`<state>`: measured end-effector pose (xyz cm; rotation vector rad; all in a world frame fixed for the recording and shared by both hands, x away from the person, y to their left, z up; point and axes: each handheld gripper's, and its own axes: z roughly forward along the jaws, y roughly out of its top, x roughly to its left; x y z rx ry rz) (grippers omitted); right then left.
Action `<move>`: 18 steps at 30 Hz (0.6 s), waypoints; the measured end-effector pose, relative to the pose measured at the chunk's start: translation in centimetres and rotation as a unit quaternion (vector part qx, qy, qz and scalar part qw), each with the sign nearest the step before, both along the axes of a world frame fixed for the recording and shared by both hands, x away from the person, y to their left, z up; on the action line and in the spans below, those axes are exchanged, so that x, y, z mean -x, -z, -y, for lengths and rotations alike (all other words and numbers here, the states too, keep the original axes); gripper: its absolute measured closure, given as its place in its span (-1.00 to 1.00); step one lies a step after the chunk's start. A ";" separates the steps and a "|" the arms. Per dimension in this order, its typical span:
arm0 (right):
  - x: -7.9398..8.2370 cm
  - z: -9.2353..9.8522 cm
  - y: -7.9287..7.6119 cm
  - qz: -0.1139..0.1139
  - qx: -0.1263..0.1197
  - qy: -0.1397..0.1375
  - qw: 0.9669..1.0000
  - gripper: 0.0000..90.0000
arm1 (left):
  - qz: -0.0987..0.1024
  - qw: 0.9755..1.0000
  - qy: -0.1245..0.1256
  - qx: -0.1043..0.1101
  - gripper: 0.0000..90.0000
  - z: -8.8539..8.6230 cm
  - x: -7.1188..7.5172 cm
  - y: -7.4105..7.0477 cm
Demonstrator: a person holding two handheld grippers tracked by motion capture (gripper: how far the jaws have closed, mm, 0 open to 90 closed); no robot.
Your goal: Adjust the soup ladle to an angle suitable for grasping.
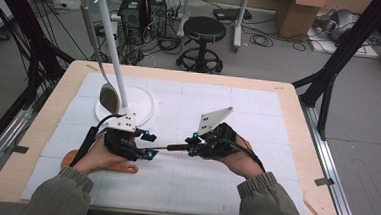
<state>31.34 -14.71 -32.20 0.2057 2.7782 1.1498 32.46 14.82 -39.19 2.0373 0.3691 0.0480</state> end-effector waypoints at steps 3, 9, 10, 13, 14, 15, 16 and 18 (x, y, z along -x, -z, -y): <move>0.0 -0.1 -0.1 0.000 0.003 0.001 1.000 0.63 | -0.001 1.000 -0.001 -0.011 0.08 0.5 -0.3 0.4; 0.0 -0.3 -0.3 0.002 0.006 -0.002 1.000 0.63 | -0.005 1.000 0.004 -0.030 0.21 1.6 -0.8 1.1; 0.0 -0.3 -0.4 0.001 0.008 -0.002 1.000 0.63 | -0.004 0.999 0.008 -0.035 0.24 1.7 -0.9 1.2; 0.0 -0.4 -0.5 0.003 0.010 -0.003 1.000 0.63 | -0.005 0.999 0.015 -0.039 0.33 2.2 -1.0 1.4; 0.0 -0.4 -0.5 0.002 0.009 -0.003 1.000 0.63 | -0.003 0.999 0.018 -0.039 0.37 2.3 -1.0 1.4; 0.0 -0.5 -0.6 0.004 0.007 -0.004 1.000 0.63 | -0.001 0.999 0.017 -0.038 0.43 2.4 -1.0 1.4; 0.1 -0.5 -0.7 0.003 0.008 -0.004 1.000 0.63 | 0.001 0.999 0.020 -0.038 0.47 2.4 -1.0 1.3; 0.1 -0.6 -0.8 0.004 0.007 -0.006 1.000 0.63 | 0.005 0.999 0.025 -0.035 0.58 2.5 -0.9 1.1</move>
